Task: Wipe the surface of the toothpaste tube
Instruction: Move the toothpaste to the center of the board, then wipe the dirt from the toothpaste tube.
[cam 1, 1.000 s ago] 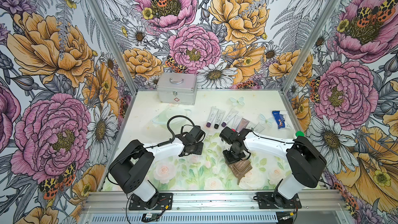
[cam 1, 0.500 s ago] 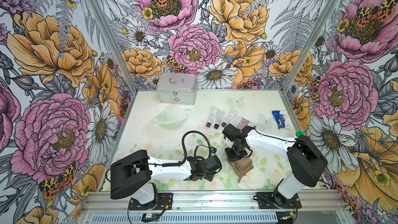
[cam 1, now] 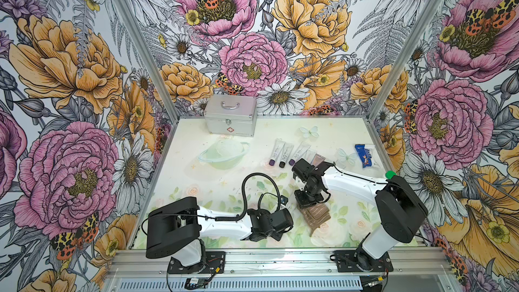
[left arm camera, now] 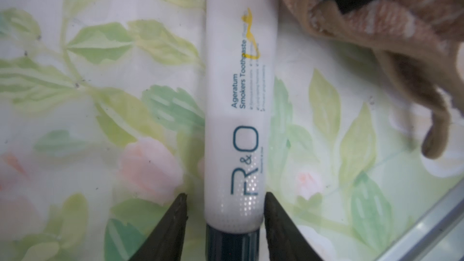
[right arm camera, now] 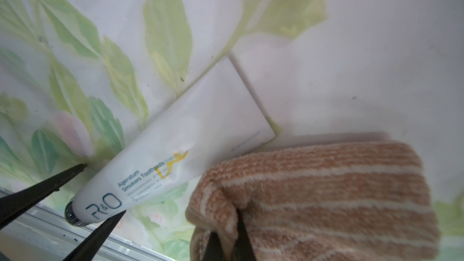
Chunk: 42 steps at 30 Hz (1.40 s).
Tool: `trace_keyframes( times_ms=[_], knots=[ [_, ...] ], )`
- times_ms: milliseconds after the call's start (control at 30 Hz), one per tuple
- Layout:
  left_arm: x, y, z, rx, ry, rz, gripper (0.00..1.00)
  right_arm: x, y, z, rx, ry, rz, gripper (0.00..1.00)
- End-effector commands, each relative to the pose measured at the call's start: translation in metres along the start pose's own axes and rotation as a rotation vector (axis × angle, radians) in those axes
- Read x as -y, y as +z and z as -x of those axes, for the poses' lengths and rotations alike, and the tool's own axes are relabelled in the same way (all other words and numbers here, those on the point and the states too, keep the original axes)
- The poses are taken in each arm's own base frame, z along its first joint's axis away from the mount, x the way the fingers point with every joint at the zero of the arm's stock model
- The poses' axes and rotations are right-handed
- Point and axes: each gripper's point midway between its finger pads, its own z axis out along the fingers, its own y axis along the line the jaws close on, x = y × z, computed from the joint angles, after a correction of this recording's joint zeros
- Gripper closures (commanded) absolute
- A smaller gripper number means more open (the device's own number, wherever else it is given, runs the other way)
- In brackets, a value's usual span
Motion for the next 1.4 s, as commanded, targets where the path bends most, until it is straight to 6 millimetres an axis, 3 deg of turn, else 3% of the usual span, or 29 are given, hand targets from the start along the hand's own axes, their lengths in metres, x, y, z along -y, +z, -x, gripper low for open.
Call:
trace_keyframes(
  times_ms=[0, 167, 267, 467, 700, 733, 867, 967, 1367],
  knots=[
    [-0.02, -0.003, -0.012, -0.025, -0.04, 0.004, 0.4, -0.007, -0.014, 0.01, 0.045, -0.02, 0.024, 1.0],
    [-0.031, -0.017, 0.005, 0.052, -0.122, -0.057, 0.32, -0.006, -0.015, 0.009, 0.046, -0.017, 0.023, 1.0],
    [-0.023, -0.025, 0.016, 0.09, -0.11, -0.119, 0.27, -0.005, -0.014, 0.009, 0.045, -0.016, 0.019, 1.0],
    [0.003, -0.022, 0.023, 0.103, 0.001, -0.207, 0.25, -0.005, -0.014, 0.009, 0.048, -0.016, 0.019, 1.0],
    [0.003, -0.008, 0.032, 0.079, 0.034, -0.197, 0.25, -0.004, -0.014, 0.008, 0.046, -0.011, 0.015, 1.0],
    [0.003, -0.006, 0.032, 0.075, 0.038, -0.197, 0.26, -0.004, -0.013, 0.008, 0.046, -0.01, 0.013, 1.0],
    [0.006, -0.001, 0.03, 0.056, 0.041, -0.213, 0.46, -0.002, -0.011, 0.008, 0.039, -0.009, 0.008, 1.0],
    [0.009, 0.0, 0.025, 0.045, 0.034, -0.231, 0.53, -0.002, -0.012, 0.008, 0.04, -0.009, 0.007, 1.0],
    [0.003, 0.001, 0.009, 0.042, 0.015, -0.242, 0.49, -0.008, -0.018, 0.013, 0.053, -0.009, 0.03, 1.0]
  ],
)
